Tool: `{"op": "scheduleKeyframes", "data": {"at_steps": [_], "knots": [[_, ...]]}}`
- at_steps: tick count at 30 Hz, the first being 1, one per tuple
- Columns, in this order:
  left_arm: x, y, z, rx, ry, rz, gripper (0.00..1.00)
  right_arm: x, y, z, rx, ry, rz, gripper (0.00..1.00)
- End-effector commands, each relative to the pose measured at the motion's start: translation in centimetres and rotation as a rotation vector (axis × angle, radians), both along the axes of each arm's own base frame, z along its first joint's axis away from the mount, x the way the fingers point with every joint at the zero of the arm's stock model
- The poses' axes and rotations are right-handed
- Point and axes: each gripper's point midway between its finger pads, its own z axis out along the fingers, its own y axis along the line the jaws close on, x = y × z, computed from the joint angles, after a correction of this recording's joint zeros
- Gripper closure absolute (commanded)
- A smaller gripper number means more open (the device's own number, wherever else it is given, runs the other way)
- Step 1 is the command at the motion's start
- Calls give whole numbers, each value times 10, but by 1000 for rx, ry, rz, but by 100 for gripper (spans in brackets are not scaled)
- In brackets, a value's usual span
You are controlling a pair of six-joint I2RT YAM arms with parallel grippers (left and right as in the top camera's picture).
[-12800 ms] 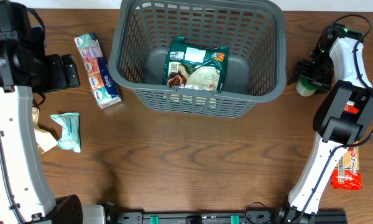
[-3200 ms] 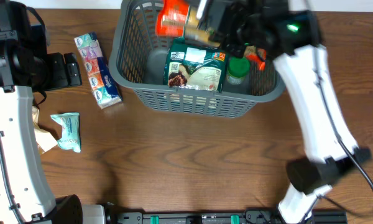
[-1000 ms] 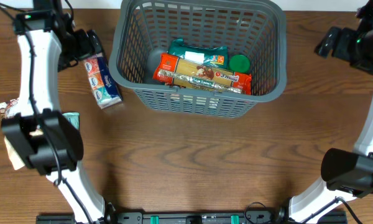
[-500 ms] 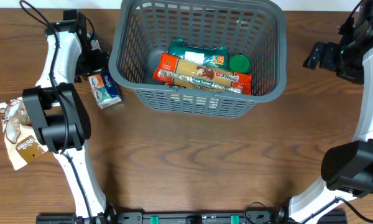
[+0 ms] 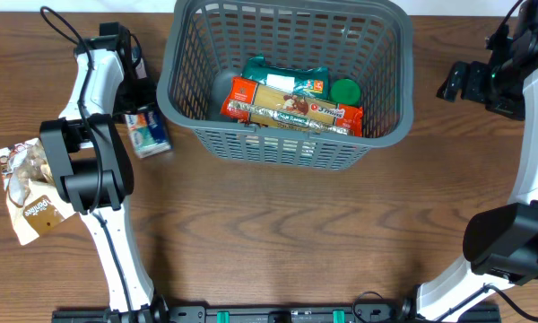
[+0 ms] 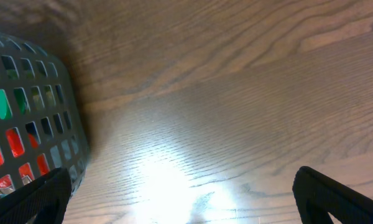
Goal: Pack container
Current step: 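Grasp the Kleenex tissue pack with the left gripper and lift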
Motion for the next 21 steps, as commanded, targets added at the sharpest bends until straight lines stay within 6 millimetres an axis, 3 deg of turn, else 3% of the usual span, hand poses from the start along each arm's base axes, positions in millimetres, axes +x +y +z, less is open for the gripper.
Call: {"op": "scheduleKeyframes", "data": {"at_steps": [1, 5, 6, 9, 12, 17, 21], "knots": [[-3, 3, 1, 11, 15, -10, 41, -2, 0, 1, -1, -1, 12, 1], [-10, 2, 17, 10, 21, -10, 88, -3, 0, 1, 0, 3, 13, 1], [-11, 2, 23, 11, 18, -10, 94, -3, 0, 1, 0, 3, 13, 1], [-16, 1, 51, 14, -11, -10, 94, -4, 1, 1, 1, 6, 15, 1], [-16, 2, 92, 25, -93, -8, 94, -5, 1, 0, -1, 14, 28, 1], [-21, 5, 193, 51, -333, 33, 94, -8, 2, 0, -2, 25, 43, 1], [-38, 5, 277, 76, -553, 49, 94, -8, 2, 0, -7, 26, 60, 1]]}}
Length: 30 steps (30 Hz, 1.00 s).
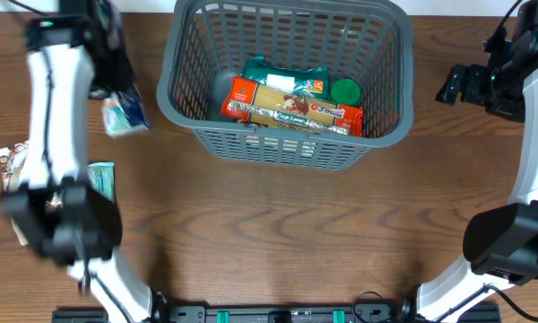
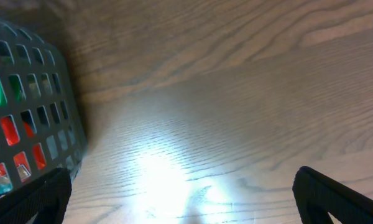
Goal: Pack container
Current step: 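Grasp the Kleenex tissue pack with the left gripper and lift, then lower the tissue pack into the basket and release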
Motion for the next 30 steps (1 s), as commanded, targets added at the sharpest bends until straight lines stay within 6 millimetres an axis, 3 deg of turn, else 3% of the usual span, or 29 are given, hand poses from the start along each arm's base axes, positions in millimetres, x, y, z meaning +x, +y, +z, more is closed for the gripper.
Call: {"op": "scheduleKeyframes", "data": {"at_steps": [1, 3, 6, 9, 13, 17, 22, 26, 30], "knots": [[-18, 4, 90, 27, -237, 34, 94, -2, 0, 1, -5, -1, 28, 1], [-30, -2, 130, 49, -349, 11, 94, 0, -1, 2, -7, -7, 27, 1], [-48, -23, 172, 118, -461, -137, 95, 3, -4, 3, -13, -25, 26, 1], [-64, -67, 198, 205, -529, -417, 94, 4, -10, 4, -16, -36, 10, 1], [-84, -140, 212, 353, -592, -853, 94, 1, -20, 4, -16, -36, -16, 1], [-92, -202, 209, 486, -636, -1198, 94, -1, -23, 3, -15, -32, -23, 1], [-85, -258, 194, 608, -685, -1507, 94, -1, -22, 3, -13, -29, -22, 1], [-57, -287, 170, 598, -697, -1594, 94, -1, -22, 3, -11, -28, -22, 1], [-17, -300, 117, 565, -601, -1615, 94, 0, -18, 3, 12, -34, -15, 1]]}}
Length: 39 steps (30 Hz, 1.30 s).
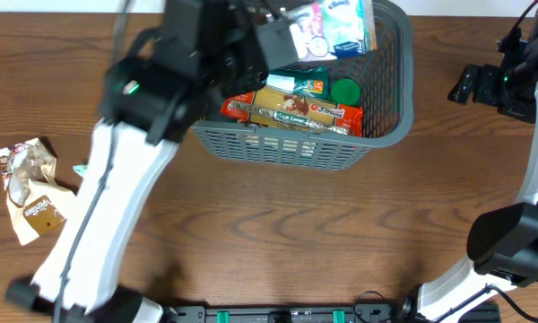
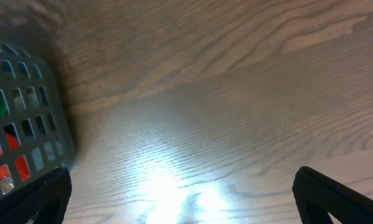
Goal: Pack container
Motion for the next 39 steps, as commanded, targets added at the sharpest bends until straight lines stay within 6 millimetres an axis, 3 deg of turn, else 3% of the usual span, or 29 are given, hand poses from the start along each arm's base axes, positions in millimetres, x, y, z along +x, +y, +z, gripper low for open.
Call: {"op": "scheduleKeyframes", "data": {"at_steps": [1, 7, 13, 16, 21, 24, 28, 33, 36, 39], "knots": [[27, -10, -42, 64, 50, -40, 94, -1, 4, 1, 18, -6, 19, 1], [55, -19, -130, 155, 206, -24, 94, -3, 4, 1, 21, 1, 19, 1], [64, -23, -198, 213, 328, -25, 91, -4, 5, 1, 25, 5, 20, 1], [65, -23, -218, 231, 366, -22, 91, -5, 6, 0, 26, 9, 20, 1], [64, -23, -225, 227, 391, -5, 65, -6, 6, 0, 28, 14, 20, 1], [59, -21, -211, 214, 387, 5, 56, -6, 6, 0, 28, 15, 20, 1], [50, -16, -167, 141, 354, 66, 47, -6, 6, 0, 28, 15, 20, 1], [37, 11, -78, 98, 171, 164, 8, -7, 6, 0, 29, 16, 20, 1], [23, 36, -19, 76, 29, 237, 1, -7, 6, 0, 29, 16, 20, 1], [3, 68, 36, 45, -101, 337, 1, -7, 6, 0, 29, 16, 20, 1]]}}
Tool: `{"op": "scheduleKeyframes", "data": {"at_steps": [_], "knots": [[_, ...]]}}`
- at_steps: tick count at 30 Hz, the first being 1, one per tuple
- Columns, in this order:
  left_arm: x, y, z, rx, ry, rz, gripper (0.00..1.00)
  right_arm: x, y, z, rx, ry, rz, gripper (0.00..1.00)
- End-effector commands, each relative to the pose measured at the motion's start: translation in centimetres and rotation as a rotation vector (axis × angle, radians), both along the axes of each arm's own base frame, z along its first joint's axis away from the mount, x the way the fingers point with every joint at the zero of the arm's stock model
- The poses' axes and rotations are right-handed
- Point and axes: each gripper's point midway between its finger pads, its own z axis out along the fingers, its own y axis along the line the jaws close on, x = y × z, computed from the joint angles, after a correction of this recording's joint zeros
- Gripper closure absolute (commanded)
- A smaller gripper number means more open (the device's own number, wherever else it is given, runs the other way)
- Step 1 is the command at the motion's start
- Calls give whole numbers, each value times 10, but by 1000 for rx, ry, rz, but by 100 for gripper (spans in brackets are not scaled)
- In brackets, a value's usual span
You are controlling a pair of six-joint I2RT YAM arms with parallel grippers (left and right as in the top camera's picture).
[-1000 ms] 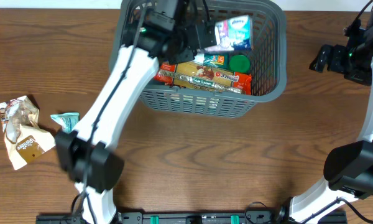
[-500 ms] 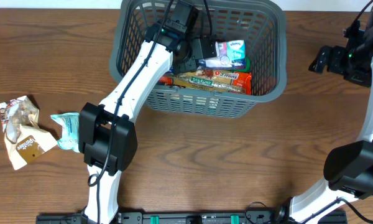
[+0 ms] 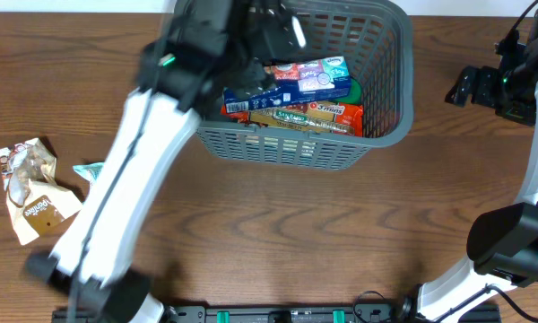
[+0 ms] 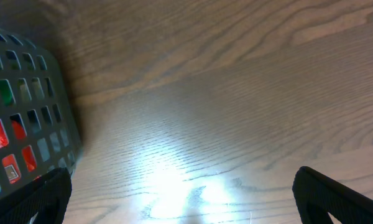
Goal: Pack container
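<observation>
The grey mesh basket [image 3: 377, 135] stands at the table's far middle, with a red pasta packet [image 3: 327, 115] inside. My left arm reaches into it from the left. My left gripper [image 3: 255, 67] is shut on the left end of a white, teal and blue tissue pack [image 3: 300, 79], which lies across the basket just over the pasta. My right gripper [image 3: 462, 85] hangs open to the right of the basket. In the wrist view my right gripper [image 4: 186, 199] has only bare wood between its fingertips [image 4: 336, 193]. The basket's wall [image 4: 31, 124] is at that view's left.
A brown snack bag [image 3: 27, 188] lies at the table's left edge. A small teal packet [image 3: 91, 170] sits beside it. The right arm's base [image 3: 507, 238] stands at the near right, and a black rail [image 3: 278, 314] runs along the front edge.
The tissue pack was held high over the basket's back right. Now it is lower, across the basket's middle above the pasta, with my left gripper still on it. The right gripper has barely shifted.
My left gripper was at the tissue pack on the table left of the basket. Then the pack was lifted there, and a teal packet showed on the table. Then the pack was over the basket's back. Now it is down inside the basket. My right gripper stayed open throughout.
</observation>
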Motion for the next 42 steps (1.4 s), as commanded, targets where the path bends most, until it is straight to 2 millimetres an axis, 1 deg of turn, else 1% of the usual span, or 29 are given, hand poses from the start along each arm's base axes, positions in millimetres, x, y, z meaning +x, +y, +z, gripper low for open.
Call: {"op": "scheduleKeyframes", "data": {"at_steps": [1, 2, 4, 5, 6, 8, 9, 11, 13, 15, 17, 18, 21, 25, 31, 36, 39, 42], "knots": [[-18, 48, 60, -17, -148, 178, 1, -2, 1, 1, 4, -3, 15, 1], [-25, 63, 75, -54, -178, 247, 1, -2, 1, 1, 4, -3, 15, 1], [-36, 103, 98, -158, -224, 443, 1, -2, 2, 1, 5, -2, 16, 1], [-41, 126, 105, -212, -237, 552, 1, -2, 2, 1, 9, -2, 16, 1], [-48, 148, 108, -254, -237, 647, 2, -2, 3, 1, 15, -3, 18, 1], [-63, 190, 101, -313, -198, 808, 1, -2, 4, 1, 20, -5, 20, 1], [-72, 213, 93, -338, -170, 904, 1, -2, 4, 1, 20, -5, 22, 1], [-88, 249, 77, -367, -114, 1072, 1, -1, 5, 1, 19, -6, 27, 1], [-109, 289, 53, -431, -43, 1302, 1, -1, 5, 1, 19, -7, 27, 1], [-131, 315, 28, -491, 35, 1511, 1, 0, 4, 2, 18, -10, 27, 1], [-148, 327, 3, -514, 125, 1633, 1, 0, 4, 2, 17, -12, 27, 1], [-151, 329, -7, -519, 164, 1659, 1, 1, 4, 2, 16, -14, 27, 1], [-157, 337, -40, -504, 243, 1719, 1, 2, 4, 2, 14, -20, 28, 1], [-161, 348, -91, -488, 323, 1803, 1, 2, 3, 2, 14, -19, 27, 1], [-162, 349, -169, -441, 426, 1820, 1, 1, 4, 2, 15, -17, 27, 1], [-163, 347, -227, -435, 452, 1820, 1, 1, 4, 2, 17, -14, 27, 1], [-162, 344, -252, -460, 446, 1807, 1, -1, 5, 1, 19, -6, 28, 1], [-157, 344, -272, -456, 430, 1761, 1, -4, 6, 1, 23, 5, 28, 1]]}}
